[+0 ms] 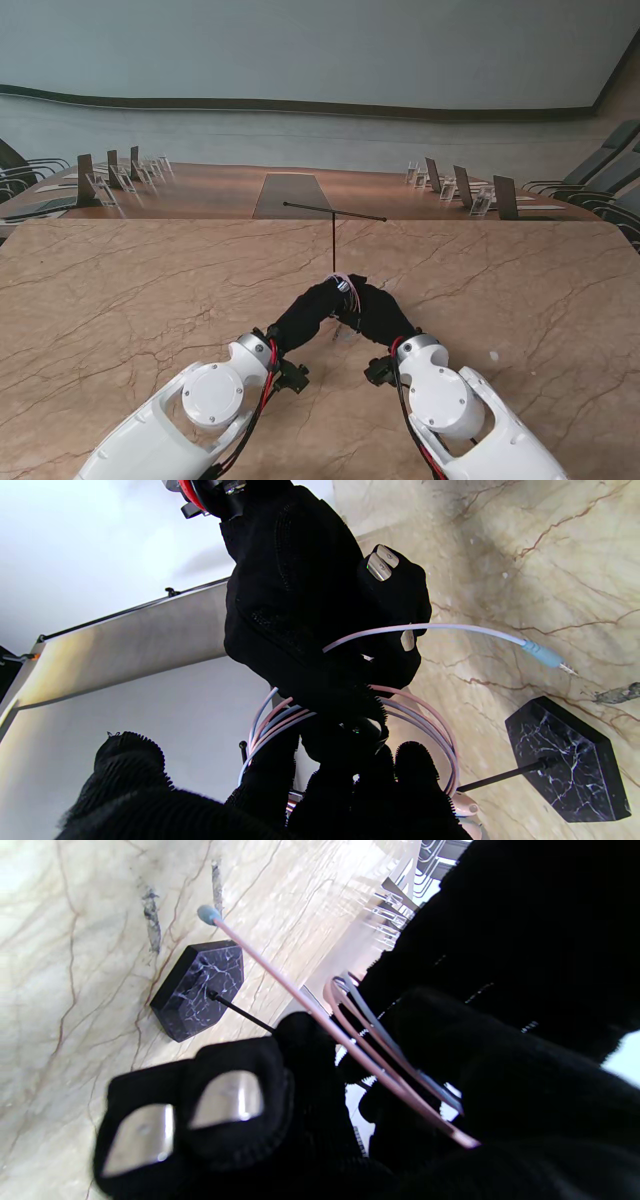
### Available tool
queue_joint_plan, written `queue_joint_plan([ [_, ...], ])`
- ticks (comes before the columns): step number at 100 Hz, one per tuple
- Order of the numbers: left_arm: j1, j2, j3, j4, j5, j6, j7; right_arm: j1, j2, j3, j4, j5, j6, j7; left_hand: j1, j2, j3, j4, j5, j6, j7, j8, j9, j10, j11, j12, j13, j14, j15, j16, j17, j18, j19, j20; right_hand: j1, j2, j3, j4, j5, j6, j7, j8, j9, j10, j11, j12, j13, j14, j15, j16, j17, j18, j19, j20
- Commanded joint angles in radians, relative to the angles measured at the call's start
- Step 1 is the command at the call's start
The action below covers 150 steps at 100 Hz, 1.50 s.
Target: Take the wired earphone off the rack, coil the cable and place them on the table
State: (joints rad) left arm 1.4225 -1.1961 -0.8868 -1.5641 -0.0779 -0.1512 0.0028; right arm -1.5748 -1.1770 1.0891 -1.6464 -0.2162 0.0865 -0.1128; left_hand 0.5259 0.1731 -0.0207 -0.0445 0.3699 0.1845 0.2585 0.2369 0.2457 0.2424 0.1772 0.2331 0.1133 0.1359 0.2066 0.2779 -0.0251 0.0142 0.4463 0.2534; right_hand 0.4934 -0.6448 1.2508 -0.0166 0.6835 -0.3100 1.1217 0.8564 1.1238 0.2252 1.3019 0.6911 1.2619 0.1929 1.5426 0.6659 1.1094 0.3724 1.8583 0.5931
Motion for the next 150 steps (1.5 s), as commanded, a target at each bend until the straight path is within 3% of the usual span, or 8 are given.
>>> queue_joint_plan([
  [1, 0.009, -0.005, 0.005, -0.016, -0.004, 0.000, -0.015, 0.003, -0.004, -0.002, 0.000, -0.007, 0.006, 0.005, -0.001, 0.020, -0.017, -0.003, 0.048, 0.031, 0.014, 0.008, 0.014, -0.109, 0.033, 0.014, -0.018, -0.030, 0.008, -0.012, 0.009, -0.055, 0.015, -0.005, 0.098, 0.050, 0.041, 0.078, 0.101, -0.063, 0.102, 0.067, 0.069, 0.091, 0.061, 0.027, 0.035, 0.087, 0.159, 0.048, 0.080, -0.147, 0.236, -0.013],
  [17, 0.015, -0.002, -0.002, -0.021, -0.006, -0.002, -0.021, 0.004, 0.002, 0.015, 0.008, -0.056, 0.028, 0.006, 0.000, 0.018, -0.016, -0.003, 0.047, 0.035, 0.003, 0.013, 0.022, -0.094, 0.032, 0.019, 0.008, 0.006, 0.040, -0.006, 0.007, -0.034, 0.129, 0.051, 0.081, 0.038, 0.066, 0.085, 0.082, -0.064, 0.138, 0.040, 0.086, 0.072, 0.077, 0.047, 0.036, 0.069, 0.167, 0.050, 0.082, -0.167, 0.236, -0.002],
  [67, 0.024, 0.008, -0.017, -0.033, -0.002, 0.008, -0.047, 0.025, -0.016, 0.042, 0.066, -0.098, 0.042, -0.084, -0.005, 0.020, -0.016, -0.002, -0.034, 0.034, 0.003, 0.005, 0.062, -0.053, 0.034, 0.027, 0.043, 0.052, 0.074, 0.003, 0.021, -0.013, 0.176, 0.069, 0.056, 0.013, 0.100, 0.107, 0.094, -0.070, 0.157, 0.018, 0.108, 0.071, 0.078, 0.050, 0.036, 0.071, 0.177, 0.063, 0.084, -0.164, 0.236, 0.027],
  [105, 0.014, 0.010, -0.012, -0.022, 0.019, 0.064, -0.057, -0.042, -0.006, 0.105, -0.029, -0.115, -0.011, -0.083, 0.008, 0.021, -0.014, -0.001, -0.034, 0.038, 0.013, -0.004, 0.090, -0.039, 0.035, 0.051, 0.055, 0.080, 0.086, 0.025, 0.017, 0.009, 0.190, 0.075, 0.041, -0.004, 0.123, 0.123, 0.109, -0.071, 0.153, 0.014, 0.125, 0.073, 0.075, 0.047, 0.035, 0.082, 0.179, 0.070, 0.084, -0.151, 0.236, 0.039],
  [127, 0.013, 0.015, -0.012, -0.026, 0.025, 0.090, -0.077, -0.050, 0.001, 0.125, -0.054, -0.132, -0.033, -0.070, 0.011, 0.022, -0.017, -0.001, -0.003, 0.045, 0.024, 0.003, 0.130, -0.021, 0.044, 0.095, 0.078, 0.116, 0.109, 0.066, 0.025, 0.044, 0.226, 0.091, 0.031, -0.012, 0.135, 0.134, 0.119, -0.074, 0.150, 0.014, 0.135, 0.071, 0.074, 0.045, 0.035, 0.081, 0.181, 0.075, 0.084, -0.150, 0.236, 0.049],
  [141, 0.016, 0.018, -0.017, -0.029, 0.034, 0.092, -0.080, -0.026, 0.005, 0.131, -0.038, -0.145, -0.043, -0.058, 0.011, 0.020, -0.016, 0.000, 0.054, 0.029, 0.060, 0.069, 0.183, -0.002, 0.068, 0.161, 0.114, 0.153, 0.151, 0.124, 0.046, 0.113, 0.297, 0.126, 0.025, -0.016, 0.143, 0.142, 0.125, -0.073, 0.149, 0.018, 0.138, 0.069, 0.075, 0.046, 0.035, 0.079, 0.183, 0.079, 0.085, -0.152, 0.236, 0.056],
  [150, 0.022, 0.019, -0.023, -0.033, 0.039, 0.093, -0.079, -0.013, 0.007, 0.137, -0.031, -0.156, -0.048, -0.051, 0.010, 0.020, -0.016, 0.000, 0.073, 0.013, 0.087, 0.140, 0.215, 0.019, 0.103, 0.244, 0.139, 0.183, 0.209, 0.205, 0.057, 0.175, 0.386, 0.192, 0.022, -0.017, 0.146, 0.145, 0.126, -0.076, 0.148, 0.022, 0.139, 0.066, 0.076, 0.047, 0.035, 0.078, 0.184, 0.082, 0.085, -0.153, 0.236, 0.059],
])
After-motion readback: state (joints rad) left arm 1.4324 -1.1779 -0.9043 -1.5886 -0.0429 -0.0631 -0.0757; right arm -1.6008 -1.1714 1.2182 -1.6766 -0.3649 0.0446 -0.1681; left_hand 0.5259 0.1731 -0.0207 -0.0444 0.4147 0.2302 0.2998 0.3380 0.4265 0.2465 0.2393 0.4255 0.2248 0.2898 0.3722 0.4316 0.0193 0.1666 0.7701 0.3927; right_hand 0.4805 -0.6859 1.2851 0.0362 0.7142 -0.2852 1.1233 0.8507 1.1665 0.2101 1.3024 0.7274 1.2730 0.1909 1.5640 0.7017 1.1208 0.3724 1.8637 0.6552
